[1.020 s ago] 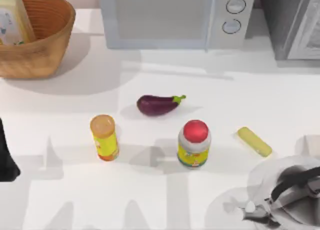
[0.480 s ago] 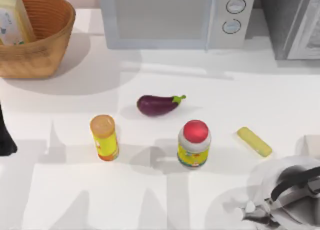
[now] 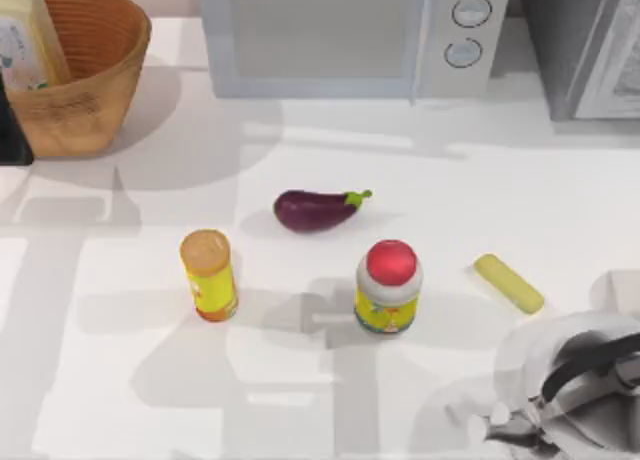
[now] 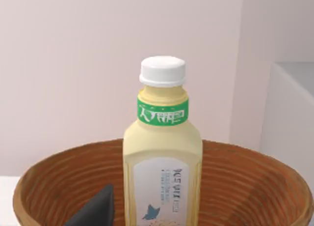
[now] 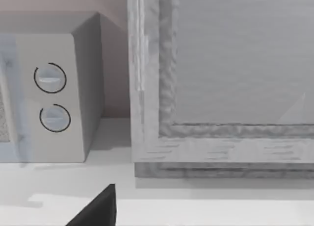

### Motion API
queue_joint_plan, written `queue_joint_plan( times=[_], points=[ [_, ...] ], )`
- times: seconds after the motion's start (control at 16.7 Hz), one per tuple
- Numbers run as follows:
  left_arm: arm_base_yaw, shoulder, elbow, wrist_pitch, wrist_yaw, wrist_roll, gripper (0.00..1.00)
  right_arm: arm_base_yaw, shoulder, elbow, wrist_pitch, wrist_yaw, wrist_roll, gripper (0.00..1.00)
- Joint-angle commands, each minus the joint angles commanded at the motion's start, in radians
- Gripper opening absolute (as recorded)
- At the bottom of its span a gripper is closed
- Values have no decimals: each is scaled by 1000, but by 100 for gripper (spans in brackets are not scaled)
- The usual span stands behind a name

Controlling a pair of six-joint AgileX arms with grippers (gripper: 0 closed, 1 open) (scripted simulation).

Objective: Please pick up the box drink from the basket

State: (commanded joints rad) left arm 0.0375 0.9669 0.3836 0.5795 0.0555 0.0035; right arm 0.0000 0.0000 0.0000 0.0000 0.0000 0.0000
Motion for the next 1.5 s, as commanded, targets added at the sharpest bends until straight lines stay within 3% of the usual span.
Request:
queue_joint_plan(
  times=[0.42,0.78,1.08,1.5],
  points=[
    [22,562,222,336,32,1,100,0,0,0,0,0,0,100],
    [35,915,362,548,53,3,100,0,0,0,0,0,0,100],
    [41,1047,416,628,60,5,100,0,0,0,0,0,0,100],
    [36,1045,425,624,55,10,100,0,0,0,0,0,0,100]
  ],
)
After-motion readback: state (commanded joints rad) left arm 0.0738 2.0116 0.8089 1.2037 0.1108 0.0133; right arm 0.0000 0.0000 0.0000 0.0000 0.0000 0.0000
